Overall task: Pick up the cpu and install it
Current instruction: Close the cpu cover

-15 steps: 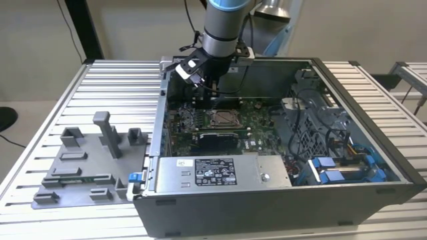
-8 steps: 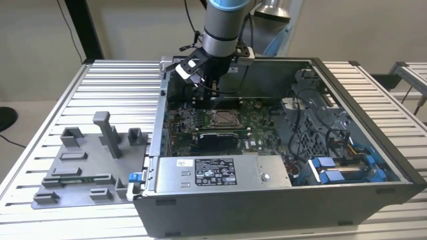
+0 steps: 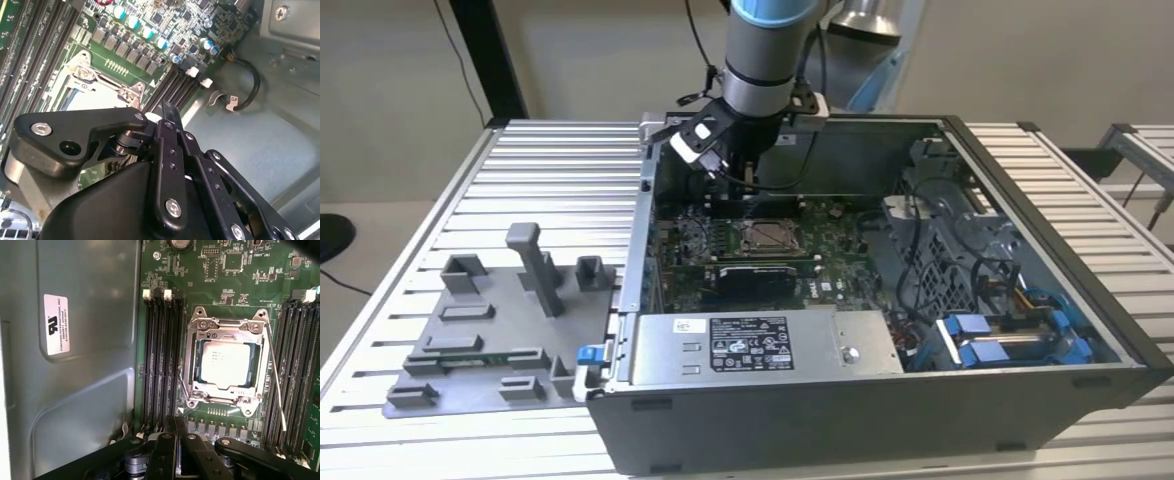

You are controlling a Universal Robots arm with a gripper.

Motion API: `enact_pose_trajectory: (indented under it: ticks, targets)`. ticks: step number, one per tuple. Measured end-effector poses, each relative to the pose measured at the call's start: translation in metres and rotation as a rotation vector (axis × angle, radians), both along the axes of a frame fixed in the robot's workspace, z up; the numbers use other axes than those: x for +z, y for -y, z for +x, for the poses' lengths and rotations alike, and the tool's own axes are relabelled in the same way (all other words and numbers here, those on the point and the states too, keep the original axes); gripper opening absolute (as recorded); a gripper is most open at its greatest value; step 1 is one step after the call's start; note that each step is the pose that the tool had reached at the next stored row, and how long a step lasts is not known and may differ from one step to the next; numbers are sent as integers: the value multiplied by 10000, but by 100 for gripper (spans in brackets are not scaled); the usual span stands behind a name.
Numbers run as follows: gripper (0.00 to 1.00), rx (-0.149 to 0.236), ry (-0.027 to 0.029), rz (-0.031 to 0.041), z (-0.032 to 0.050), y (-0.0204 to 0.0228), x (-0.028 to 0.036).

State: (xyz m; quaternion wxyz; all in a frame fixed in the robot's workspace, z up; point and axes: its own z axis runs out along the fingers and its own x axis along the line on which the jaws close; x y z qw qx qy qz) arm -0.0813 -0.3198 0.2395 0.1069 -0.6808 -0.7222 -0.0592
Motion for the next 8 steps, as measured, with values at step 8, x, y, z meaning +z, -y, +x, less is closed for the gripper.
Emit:
enact_pose_trajectory:
  ticks: [8]
  targets:
    - [0,12,572,4,-83,10,1]
